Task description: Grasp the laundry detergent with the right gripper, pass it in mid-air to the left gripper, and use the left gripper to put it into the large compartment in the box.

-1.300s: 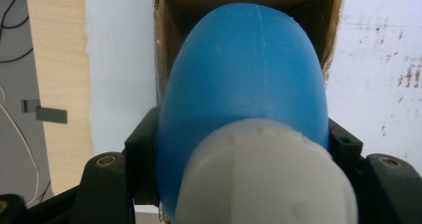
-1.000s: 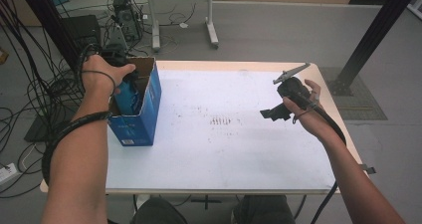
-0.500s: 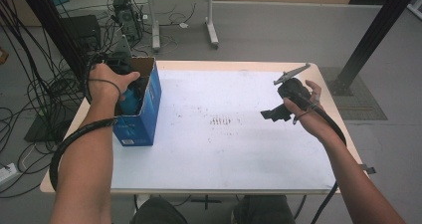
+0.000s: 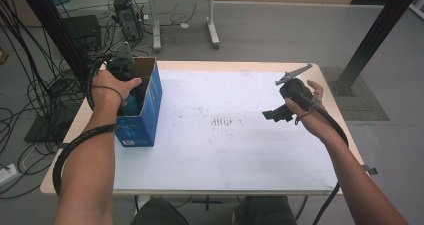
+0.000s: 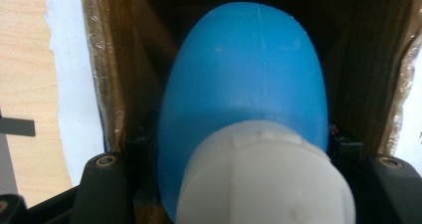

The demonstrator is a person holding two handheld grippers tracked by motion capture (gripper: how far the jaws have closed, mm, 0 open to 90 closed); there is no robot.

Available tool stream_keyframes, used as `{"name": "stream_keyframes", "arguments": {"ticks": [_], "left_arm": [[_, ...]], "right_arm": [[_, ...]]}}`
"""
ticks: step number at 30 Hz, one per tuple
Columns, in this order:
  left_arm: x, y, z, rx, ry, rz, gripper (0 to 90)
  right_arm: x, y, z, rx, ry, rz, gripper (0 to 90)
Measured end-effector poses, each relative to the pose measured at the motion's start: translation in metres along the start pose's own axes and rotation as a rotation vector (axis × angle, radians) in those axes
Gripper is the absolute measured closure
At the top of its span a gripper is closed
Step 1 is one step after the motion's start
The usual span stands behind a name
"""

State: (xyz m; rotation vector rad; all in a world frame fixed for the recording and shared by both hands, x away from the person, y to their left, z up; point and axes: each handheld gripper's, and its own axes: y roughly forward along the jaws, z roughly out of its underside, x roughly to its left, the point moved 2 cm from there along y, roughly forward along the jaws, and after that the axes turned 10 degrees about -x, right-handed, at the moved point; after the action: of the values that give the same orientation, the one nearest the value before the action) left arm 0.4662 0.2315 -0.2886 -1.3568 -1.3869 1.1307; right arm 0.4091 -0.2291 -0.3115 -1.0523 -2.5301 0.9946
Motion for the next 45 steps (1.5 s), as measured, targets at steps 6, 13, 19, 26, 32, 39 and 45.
{"name": "stream_keyframes", "arguments": {"ticks": [6,13,19,26,32,39,45], "left_arm": [[0.0025,0.0022,0.0019,-0.002,-0.008,0.008,36.6],[0.0040,0.0029,0.0052,-0.006,-0.009,0.015,36.5],[0.0037,0.0029,0.0059,-0.009,-0.009,0.014,36.4],[0.0036,0.0033,0.0060,-0.009,-0.009,0.012,36.3],[0.0031,0.0034,0.0060,-0.009,-0.008,0.009,36.2],[0.0040,0.0035,0.0064,-0.010,-0.010,0.011,36.1],[0.0046,0.0037,0.0062,-0.014,-0.011,0.014,36.1]], "right_arm": [[-0.0009,-0.0003,-0.0001,0.003,-0.001,0.003,0.2],[0.0011,0.0006,-0.0017,0.002,-0.005,0.000,0.2],[0.0026,-0.0003,-0.0044,-0.004,-0.010,0.000,0.2],[0.0009,-0.0017,-0.0044,-0.001,-0.012,0.010,0.2],[0.0017,-0.0025,-0.0059,-0.005,-0.017,0.011,0.2],[0.0031,-0.0014,-0.0069,-0.005,-0.019,0.010,0.2],[0.0034,-0.0005,-0.0075,-0.003,-0.020,0.009,0.1]]}}
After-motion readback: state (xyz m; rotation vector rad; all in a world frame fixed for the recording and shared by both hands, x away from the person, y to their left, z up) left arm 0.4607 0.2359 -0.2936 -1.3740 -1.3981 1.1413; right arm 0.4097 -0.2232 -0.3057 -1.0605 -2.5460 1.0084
